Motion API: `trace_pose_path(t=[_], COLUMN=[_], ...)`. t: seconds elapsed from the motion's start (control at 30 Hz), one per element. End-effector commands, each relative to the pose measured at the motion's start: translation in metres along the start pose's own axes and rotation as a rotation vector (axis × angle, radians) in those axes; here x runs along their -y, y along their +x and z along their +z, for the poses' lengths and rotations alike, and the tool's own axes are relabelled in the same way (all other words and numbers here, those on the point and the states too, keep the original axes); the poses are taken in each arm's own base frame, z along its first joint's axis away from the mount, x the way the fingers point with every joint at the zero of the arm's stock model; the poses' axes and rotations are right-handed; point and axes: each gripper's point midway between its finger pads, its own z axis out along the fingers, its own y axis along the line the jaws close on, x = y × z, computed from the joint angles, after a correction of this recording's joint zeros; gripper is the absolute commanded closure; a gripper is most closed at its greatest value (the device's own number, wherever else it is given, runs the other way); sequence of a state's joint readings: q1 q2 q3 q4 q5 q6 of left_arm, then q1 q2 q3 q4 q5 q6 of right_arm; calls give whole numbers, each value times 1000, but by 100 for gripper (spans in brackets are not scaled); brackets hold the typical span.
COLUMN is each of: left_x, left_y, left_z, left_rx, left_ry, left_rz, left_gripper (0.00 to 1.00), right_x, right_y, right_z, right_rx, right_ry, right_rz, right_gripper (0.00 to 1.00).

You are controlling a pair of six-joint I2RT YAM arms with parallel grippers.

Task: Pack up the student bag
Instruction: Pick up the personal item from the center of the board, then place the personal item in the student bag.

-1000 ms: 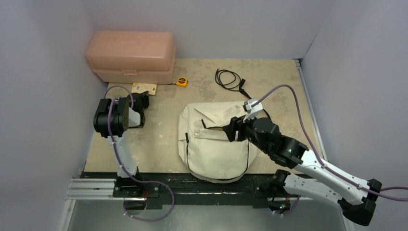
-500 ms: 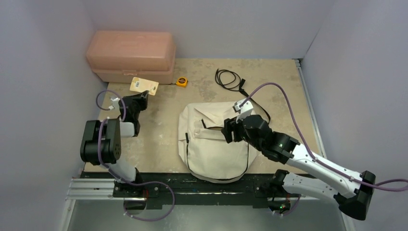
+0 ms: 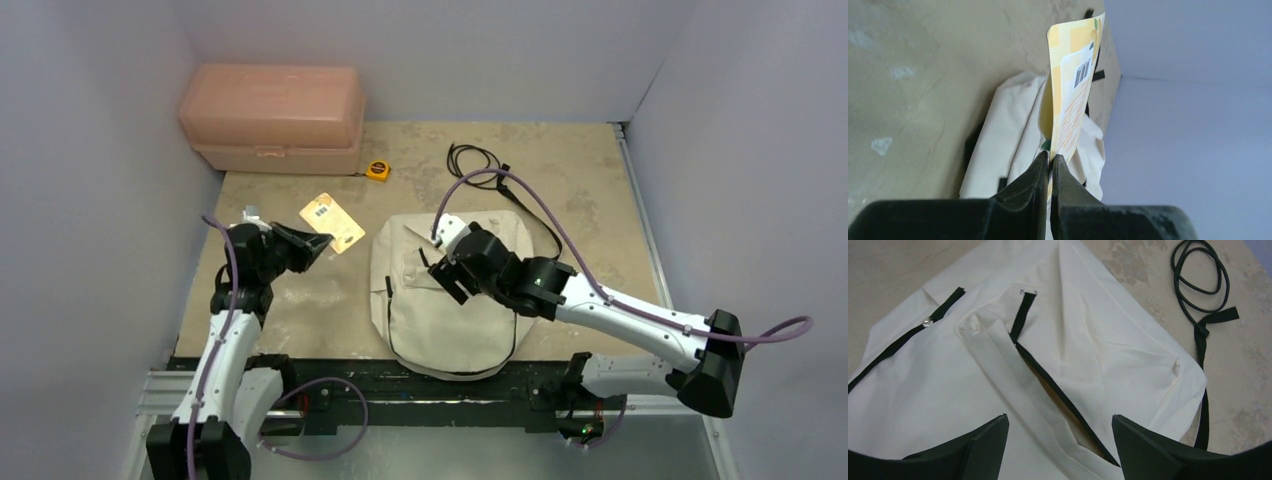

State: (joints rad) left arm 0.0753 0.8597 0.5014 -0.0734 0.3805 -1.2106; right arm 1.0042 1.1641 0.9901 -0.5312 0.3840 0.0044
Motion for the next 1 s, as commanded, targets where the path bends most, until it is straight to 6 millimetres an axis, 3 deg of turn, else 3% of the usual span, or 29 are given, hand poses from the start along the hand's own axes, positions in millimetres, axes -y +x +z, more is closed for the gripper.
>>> trace_pose_path(t=[0.0, 0.13, 0.27, 0.4, 0.63, 0.73, 0.9, 0.97], left_x=[-15, -17, -20, -22, -8, 4, 46, 47], left_y=[74, 135, 167, 191, 258, 287, 310, 311], left_z=[-41, -63, -83, -94, -97, -85, -74, -77], left_rx=[-313, -474, -527, -586, -734, -799, -829, -822], left_ry=[-59, -30, -11, 8, 43, 63, 211, 187], left_rz=[73, 130, 158, 147, 200, 207, 153, 195], left_gripper=[100, 100, 100, 100, 100, 100, 100, 100], right_x=[-13, -4, 4, 3, 11, 8, -2, -6], right_y=[-8, -4, -9, -10, -12, -10, -4, -6], right_z=[-1, 15, 26, 35, 34, 29, 22, 18], right_rx=[26, -9, -21, 4, 0, -19, -44, -35], right_ry=[12, 120, 225, 241, 271, 245, 167, 136], right_rz=[-182, -181, -117, -80, 5, 21, 49, 71], right_gripper=[20, 21, 40, 42, 75, 97, 100, 100])
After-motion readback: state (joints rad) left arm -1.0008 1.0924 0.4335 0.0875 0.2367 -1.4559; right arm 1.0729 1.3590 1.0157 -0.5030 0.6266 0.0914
